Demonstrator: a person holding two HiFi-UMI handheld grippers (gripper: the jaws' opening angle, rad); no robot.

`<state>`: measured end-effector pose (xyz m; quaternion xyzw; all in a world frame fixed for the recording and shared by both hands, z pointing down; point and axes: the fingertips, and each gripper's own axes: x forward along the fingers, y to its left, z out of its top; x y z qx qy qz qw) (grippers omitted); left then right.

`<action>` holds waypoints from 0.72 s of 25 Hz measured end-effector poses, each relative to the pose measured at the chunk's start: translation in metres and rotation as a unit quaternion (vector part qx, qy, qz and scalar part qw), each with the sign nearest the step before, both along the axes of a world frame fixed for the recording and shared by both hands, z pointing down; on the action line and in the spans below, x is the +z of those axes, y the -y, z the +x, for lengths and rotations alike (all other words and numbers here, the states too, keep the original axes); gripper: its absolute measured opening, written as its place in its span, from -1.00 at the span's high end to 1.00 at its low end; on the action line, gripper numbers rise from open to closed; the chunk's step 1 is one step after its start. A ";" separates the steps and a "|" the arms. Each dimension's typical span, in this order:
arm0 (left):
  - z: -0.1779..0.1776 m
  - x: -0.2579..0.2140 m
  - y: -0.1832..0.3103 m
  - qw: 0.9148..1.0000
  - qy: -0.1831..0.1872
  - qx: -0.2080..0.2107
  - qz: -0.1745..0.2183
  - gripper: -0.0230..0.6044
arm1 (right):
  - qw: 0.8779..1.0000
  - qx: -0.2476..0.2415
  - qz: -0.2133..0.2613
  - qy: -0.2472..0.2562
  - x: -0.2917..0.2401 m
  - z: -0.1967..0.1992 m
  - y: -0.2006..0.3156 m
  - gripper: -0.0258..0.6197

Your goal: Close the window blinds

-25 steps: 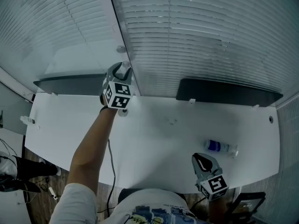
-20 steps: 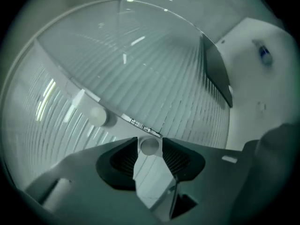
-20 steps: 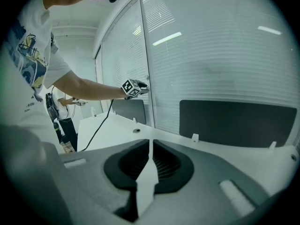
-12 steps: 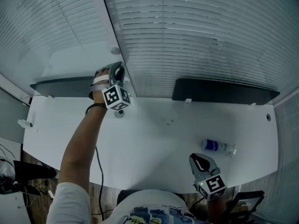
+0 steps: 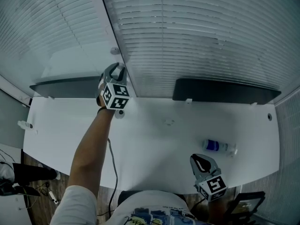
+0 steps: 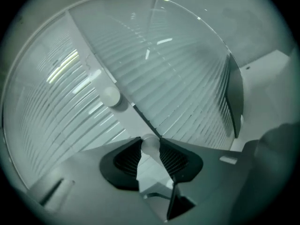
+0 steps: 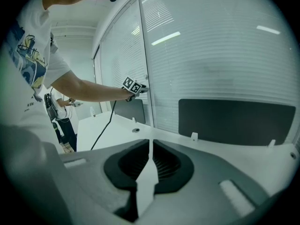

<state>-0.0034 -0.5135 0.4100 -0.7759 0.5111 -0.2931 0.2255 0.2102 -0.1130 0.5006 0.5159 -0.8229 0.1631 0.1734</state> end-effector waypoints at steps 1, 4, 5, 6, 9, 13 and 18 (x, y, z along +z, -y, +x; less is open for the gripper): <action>-0.001 -0.001 0.000 1.000 -0.023 -0.007 -0.006 0.52 | 1.000 0.000 0.000 0.000 0.000 0.000 0.000 0.88; -0.002 -0.003 0.000 0.997 -0.066 -0.024 -0.016 0.52 | 1.000 0.000 -0.002 0.004 0.002 0.000 -0.001 0.88; -0.002 -0.004 0.001 0.996 -0.081 -0.028 -0.021 0.52 | 1.000 0.000 -0.003 0.006 0.002 0.000 -0.001 0.88; -0.003 -0.004 0.001 0.994 -0.100 -0.032 -0.028 0.52 | 1.000 -0.001 -0.003 0.008 0.003 -0.001 -0.001 0.88; -0.006 -0.005 0.002 0.982 -0.176 -0.046 -0.055 0.52 | 1.000 -0.002 -0.001 0.006 0.001 -0.002 0.000 0.88; -0.009 -0.004 0.003 0.950 -0.289 -0.066 -0.101 0.52 | 1.000 -0.001 0.001 0.006 0.001 -0.001 0.000 0.88; -0.012 -0.002 0.006 0.902 -0.397 -0.075 -0.153 0.52 | 1.000 0.001 0.000 0.006 0.000 0.000 -0.001 0.88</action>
